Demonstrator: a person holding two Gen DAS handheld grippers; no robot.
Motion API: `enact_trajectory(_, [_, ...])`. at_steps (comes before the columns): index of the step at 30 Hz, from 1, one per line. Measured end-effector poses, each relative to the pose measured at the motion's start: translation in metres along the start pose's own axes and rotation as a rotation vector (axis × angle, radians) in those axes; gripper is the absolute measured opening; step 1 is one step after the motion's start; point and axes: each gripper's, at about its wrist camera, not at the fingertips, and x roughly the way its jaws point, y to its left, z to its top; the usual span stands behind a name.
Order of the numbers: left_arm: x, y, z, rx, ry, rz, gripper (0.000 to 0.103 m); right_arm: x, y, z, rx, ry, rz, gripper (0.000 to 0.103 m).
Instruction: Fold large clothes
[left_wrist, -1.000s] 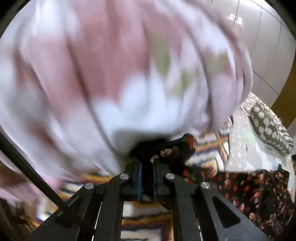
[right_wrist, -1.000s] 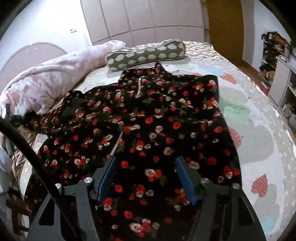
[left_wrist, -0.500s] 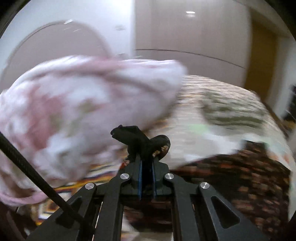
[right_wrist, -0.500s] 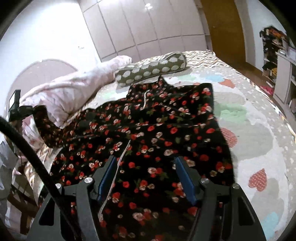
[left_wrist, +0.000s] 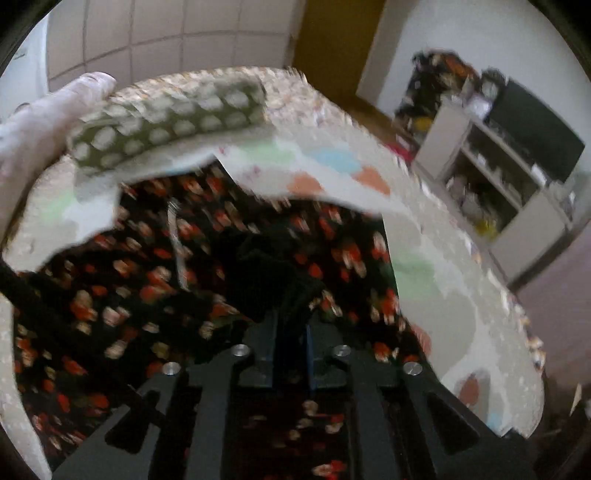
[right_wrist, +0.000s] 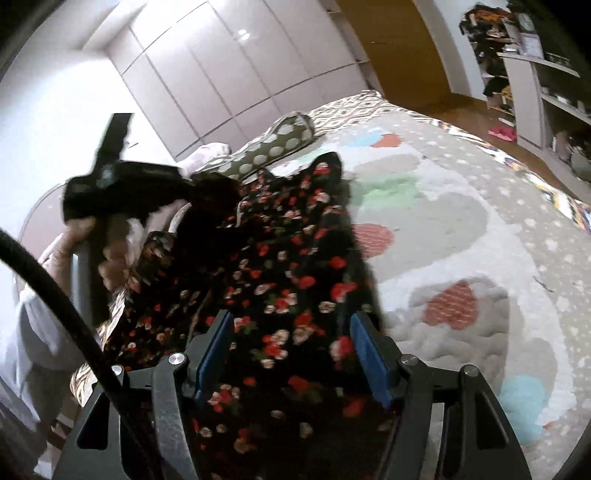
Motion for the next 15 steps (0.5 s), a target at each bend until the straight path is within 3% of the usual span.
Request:
enact_trajectory(5, [-0.026,0.009,-0.018,-0.061,-0.022,-0.107,0.059,-0.003,-0.009,0.005,0.014,-0.004,-0.018,0.070])
enact_trajectory(8, [-0.068,0.026,-0.026,-0.116,-0.076,-0.137,0.067,-0.001,-0.006,0.013,0.008,-0.010,-0.018,0.070])
enact_trajectory(11, [-0.099,0.053,-0.041,-0.160,-0.135,-0.067,0.069,0.005,0.005,0.025,-0.010,-0.008,-0.004,0.070])
enact_trajectory(15, [-0.125,0.104,-0.066,-0.197,-0.184,0.139,0.069,0.022,0.026,0.046,-0.053,0.010,0.022,0.070])
